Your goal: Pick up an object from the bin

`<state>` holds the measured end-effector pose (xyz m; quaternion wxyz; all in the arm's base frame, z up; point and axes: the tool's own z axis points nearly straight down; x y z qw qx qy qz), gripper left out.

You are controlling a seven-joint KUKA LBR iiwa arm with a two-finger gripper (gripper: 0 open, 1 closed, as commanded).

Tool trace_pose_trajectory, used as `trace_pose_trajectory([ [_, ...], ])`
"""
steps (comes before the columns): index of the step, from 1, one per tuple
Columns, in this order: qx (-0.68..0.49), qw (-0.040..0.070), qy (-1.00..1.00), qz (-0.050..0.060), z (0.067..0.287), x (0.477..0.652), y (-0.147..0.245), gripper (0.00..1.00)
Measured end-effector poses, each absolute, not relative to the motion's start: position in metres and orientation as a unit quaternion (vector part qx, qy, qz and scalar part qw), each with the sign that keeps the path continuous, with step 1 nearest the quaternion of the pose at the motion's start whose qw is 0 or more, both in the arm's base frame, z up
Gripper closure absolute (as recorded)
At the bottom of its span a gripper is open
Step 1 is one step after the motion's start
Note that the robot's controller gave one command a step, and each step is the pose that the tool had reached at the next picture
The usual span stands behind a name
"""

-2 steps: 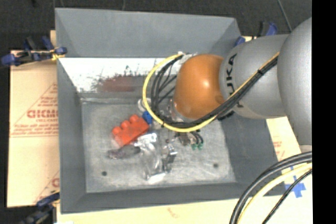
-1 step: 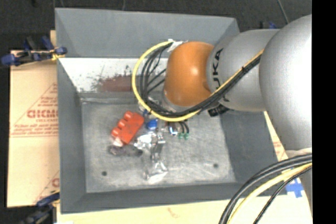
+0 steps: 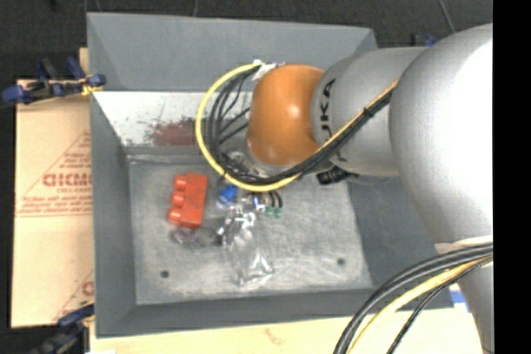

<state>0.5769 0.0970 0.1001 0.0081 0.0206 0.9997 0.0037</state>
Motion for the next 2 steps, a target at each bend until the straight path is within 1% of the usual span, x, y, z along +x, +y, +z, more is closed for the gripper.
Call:
trace_pose_trajectory([
  [1,0.069,0.004,0.998,-0.001,0.11,0.599,0.025,0.0],
  [2,-0.008,0.002,1.0,0.002,0.074,0.654,-0.043,0.0],
])
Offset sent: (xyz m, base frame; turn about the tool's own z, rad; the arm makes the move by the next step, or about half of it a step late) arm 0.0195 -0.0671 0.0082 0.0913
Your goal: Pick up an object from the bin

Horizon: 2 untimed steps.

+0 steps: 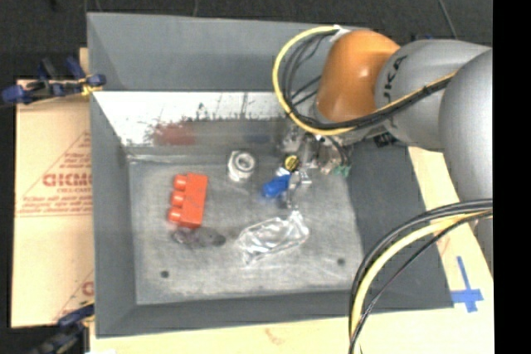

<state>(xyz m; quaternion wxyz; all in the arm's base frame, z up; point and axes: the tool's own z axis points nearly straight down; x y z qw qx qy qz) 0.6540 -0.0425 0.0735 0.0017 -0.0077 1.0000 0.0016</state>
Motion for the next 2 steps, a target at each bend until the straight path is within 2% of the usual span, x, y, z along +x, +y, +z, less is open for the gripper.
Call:
trace_pose_trajectory([
  [1,0.048,0.006,0.999,0.0,0.0765,0.6251,-0.0114,0.0],
  [2,0.048,0.009,0.999,0.0,0.0791,0.6277,-0.0122,1.0],
])
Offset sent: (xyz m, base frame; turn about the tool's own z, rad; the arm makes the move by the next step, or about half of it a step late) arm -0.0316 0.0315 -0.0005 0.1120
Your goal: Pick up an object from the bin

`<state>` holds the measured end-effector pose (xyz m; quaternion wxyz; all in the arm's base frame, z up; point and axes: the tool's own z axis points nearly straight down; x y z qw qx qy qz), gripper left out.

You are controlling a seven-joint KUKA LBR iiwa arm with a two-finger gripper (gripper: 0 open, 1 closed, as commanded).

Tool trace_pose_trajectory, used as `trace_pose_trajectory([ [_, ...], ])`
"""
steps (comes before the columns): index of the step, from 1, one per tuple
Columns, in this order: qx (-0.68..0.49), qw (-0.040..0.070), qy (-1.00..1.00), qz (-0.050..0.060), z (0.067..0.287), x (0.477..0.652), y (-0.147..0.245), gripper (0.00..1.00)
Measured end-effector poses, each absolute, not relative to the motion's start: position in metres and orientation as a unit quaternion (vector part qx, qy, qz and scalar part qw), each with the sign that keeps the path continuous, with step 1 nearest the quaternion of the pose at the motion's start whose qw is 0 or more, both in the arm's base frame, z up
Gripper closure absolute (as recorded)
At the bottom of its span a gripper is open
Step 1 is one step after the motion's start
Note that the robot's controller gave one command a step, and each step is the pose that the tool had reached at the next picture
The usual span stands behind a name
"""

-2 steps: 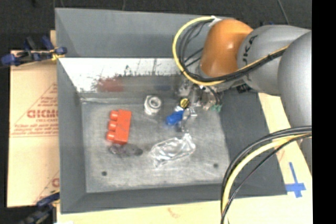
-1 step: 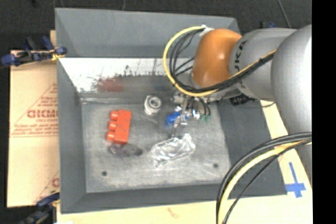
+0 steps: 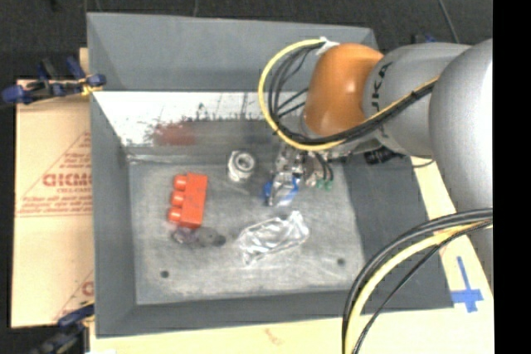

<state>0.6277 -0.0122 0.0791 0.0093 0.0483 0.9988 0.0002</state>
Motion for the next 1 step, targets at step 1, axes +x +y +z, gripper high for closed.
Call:
trace_pose_trajectory([
  [1,-0.146,0.005,0.989,-0.001,0.2007,0.6042,-0.0141,1.0],
])
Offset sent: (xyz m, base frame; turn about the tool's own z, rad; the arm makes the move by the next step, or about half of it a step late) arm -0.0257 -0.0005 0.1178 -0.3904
